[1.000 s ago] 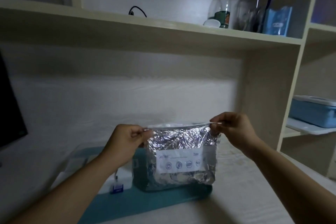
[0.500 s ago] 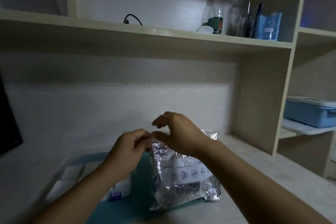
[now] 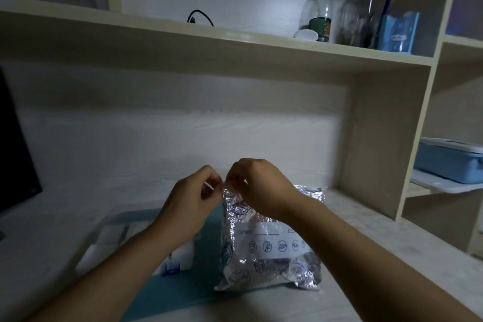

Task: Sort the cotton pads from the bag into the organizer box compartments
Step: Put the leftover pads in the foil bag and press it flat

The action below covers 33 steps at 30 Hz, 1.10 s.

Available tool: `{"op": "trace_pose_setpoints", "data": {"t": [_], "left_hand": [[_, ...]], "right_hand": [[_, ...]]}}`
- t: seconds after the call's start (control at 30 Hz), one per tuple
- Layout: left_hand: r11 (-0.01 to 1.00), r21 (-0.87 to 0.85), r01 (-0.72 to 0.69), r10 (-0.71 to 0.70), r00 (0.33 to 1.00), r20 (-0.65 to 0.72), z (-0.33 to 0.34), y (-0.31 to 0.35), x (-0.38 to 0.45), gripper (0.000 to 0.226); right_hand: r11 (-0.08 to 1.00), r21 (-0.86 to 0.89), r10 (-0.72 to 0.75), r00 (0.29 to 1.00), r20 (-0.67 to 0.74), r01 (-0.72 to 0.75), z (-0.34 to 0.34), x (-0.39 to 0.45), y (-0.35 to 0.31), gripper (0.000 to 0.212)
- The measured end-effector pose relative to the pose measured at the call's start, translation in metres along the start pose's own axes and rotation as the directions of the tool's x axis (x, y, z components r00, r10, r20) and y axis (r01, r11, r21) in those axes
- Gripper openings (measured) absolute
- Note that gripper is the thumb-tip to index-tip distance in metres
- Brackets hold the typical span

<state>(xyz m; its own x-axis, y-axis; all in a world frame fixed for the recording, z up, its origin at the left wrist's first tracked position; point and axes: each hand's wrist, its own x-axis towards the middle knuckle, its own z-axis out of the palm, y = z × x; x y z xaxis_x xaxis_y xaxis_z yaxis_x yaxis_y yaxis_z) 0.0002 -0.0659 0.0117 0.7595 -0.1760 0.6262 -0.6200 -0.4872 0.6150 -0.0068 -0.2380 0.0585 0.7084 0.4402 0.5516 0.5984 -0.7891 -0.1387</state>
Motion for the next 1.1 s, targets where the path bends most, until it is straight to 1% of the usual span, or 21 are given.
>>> {"op": "trace_pose_setpoints", "data": {"t": [0.07, 0.23, 0.4, 0.53, 0.67, 0.77, 0.83, 0.87, 0.9, 0.97, 1.03, 1.07, 1.1], "left_hand": [[1.0, 0.002, -0.01, 0.01, 1.0, -0.01, -0.003, -0.002, 0.0, 0.018], [1.0, 0.022, 0.02, -0.019, 0.998, -0.059, -0.013, -0.017, 0.002, 0.02], [0.998, 0.041, 0.046, -0.043, 0.995, -0.087, -0.018, -0.029, 0.004, 0.019], [0.997, 0.049, 0.066, -0.061, 0.993, -0.104, -0.023, -0.036, 0.004, 0.017], [0.993, 0.062, 0.104, -0.096, 0.988, -0.119, -0.027, -0.044, 0.004, 0.017], [0.992, 0.066, 0.111, -0.102, 0.987, -0.124, -0.023, -0.043, 0.004, 0.018], [0.991, 0.076, 0.11, -0.099, 0.985, -0.143, -0.019, -0.041, 0.006, 0.015], [0.991, 0.078, 0.111, -0.099, 0.985, -0.14, -0.018, -0.039, 0.007, 0.01], [0.991, 0.078, 0.11, -0.1, 0.987, -0.124, -0.017, -0.036, 0.008, 0.011], [0.986, 0.145, 0.08, -0.07, 0.995, -0.076, -0.015, -0.028, 0.011, 0.039], [0.954, 0.296, 0.05, -0.029, 0.997, -0.077, -0.014, -0.016, 0.016, 0.067], [0.926, 0.376, 0.041, -0.007, 0.996, -0.092, -0.013, -0.01, 0.02, 0.075], [0.891, 0.453, 0.025, 0.022, 0.995, -0.099, -0.012, -0.004, 0.025, 0.078]], "right_hand": [[0.999, -0.042, 0.028, 1.0, 0.01, -0.027, -0.002, -0.002, 0.006, 0.015], [0.976, -0.116, 0.19, 0.981, 0.039, -0.185, -0.014, -0.012, 0.036, 0.016], [0.955, -0.148, 0.267, 0.963, 0.038, -0.258, -0.024, -0.026, 0.053, 0.013], [0.946, -0.148, 0.296, 0.955, 0.038, -0.287, -0.034, -0.039, 0.065, 0.007], [0.938, -0.138, 0.319, 0.948, -0.019, -0.318, -0.042, -0.049, 0.081, 0.018], [0.944, -0.112, 0.306, 0.951, -0.048, -0.309, -0.042, -0.053, 0.085, 0.018], [0.957, -0.086, 0.27, 0.958, -0.101, -0.279, -0.042, -0.053, 0.084, 0.017], [0.963, -0.072, 0.249, 0.959, -0.138, -0.26, -0.043, -0.054, 0.083, 0.017], [0.968, -0.059, 0.231, 0.956, -0.178, -0.245, -0.044, -0.053, 0.083, 0.016], [0.975, -0.038, 0.203, 0.944, -0.26, -0.22, -0.045, -0.052, 0.082, 0.015], [0.983, -0.01, 0.172, 0.932, -0.319, -0.185, -0.046, -0.05, 0.082, 0.014], [0.987, 0.0, 0.153, 0.927, -0.344, -0.163, -0.047, -0.049, 0.081, 0.014], [0.991, 0.001, 0.126, 0.922, -0.365, -0.136, -0.047, -0.048, 0.08, 0.013]]}}
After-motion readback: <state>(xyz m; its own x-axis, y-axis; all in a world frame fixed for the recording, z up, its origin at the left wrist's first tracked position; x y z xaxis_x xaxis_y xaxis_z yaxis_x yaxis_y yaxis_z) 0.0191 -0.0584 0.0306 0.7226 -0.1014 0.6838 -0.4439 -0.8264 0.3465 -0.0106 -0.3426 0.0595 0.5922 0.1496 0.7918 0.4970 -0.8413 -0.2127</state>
